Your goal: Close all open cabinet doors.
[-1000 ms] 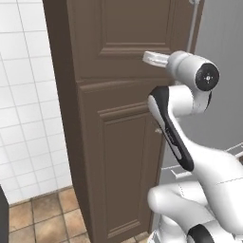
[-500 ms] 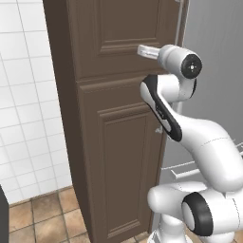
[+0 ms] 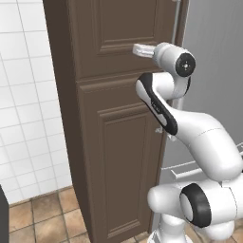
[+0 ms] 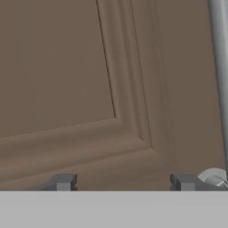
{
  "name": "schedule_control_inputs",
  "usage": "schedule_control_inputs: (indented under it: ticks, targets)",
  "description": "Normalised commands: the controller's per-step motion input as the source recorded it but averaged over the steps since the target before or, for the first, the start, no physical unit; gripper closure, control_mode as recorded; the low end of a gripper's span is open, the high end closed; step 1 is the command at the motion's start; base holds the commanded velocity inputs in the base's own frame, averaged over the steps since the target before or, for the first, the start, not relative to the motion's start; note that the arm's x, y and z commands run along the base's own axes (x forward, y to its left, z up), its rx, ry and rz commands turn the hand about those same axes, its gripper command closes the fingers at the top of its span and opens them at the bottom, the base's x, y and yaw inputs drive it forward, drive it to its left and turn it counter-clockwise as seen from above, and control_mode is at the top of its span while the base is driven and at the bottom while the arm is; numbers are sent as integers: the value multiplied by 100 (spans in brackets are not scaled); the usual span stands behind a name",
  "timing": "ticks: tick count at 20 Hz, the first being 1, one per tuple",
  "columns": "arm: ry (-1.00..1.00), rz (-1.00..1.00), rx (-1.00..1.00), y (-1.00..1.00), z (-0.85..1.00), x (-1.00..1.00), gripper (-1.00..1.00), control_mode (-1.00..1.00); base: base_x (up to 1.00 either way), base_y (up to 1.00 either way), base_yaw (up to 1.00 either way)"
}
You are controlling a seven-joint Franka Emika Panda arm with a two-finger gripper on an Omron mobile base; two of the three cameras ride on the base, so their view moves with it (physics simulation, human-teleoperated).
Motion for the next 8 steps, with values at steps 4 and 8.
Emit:
schedule_control_inputs:
  ticks: [4,8]
  targets:
    - [0,0,0,0,0,47,-100,-100,0,0,0]
    - [0,0,0,0,0,14,-100,-100,0,0,0]
